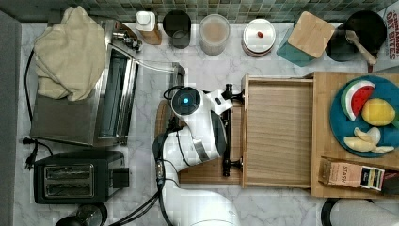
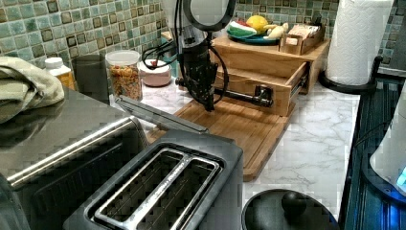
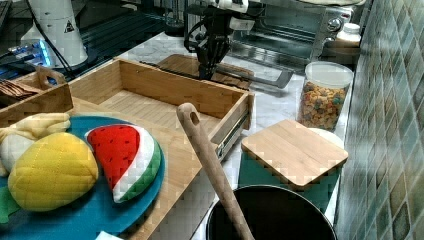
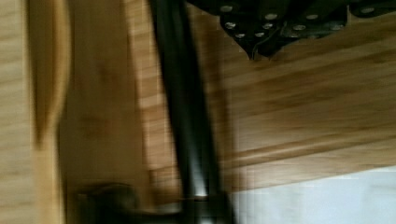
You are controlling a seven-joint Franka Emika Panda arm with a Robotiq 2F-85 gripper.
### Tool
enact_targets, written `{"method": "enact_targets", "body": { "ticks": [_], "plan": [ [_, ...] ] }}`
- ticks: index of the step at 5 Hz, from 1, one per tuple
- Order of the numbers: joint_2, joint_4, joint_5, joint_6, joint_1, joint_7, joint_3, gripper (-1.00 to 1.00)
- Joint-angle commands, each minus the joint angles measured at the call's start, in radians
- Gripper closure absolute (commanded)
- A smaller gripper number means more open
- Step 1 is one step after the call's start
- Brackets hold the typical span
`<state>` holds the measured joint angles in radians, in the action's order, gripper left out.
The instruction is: Close the drawer.
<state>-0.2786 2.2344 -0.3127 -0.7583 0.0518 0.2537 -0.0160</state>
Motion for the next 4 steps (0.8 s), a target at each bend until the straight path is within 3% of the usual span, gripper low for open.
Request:
{"method": "enact_targets", "body": {
  "ticks": [1,2,3,4],
  "plan": [
    [0.108,0.023,-0.063,-0.07,-0.071,0.041,0.097,1.0],
    [0.088,0.026,-0.066,-0.136,-0.116,0.152,0.144,1.0],
    [0.076,0.024,-0.087,-0.18,-0.228,0.247,0.146,1.0],
    [0.089,0.002,-0.093,-0.14,-0.248,0.322,0.221,1.0]
  ]
}}
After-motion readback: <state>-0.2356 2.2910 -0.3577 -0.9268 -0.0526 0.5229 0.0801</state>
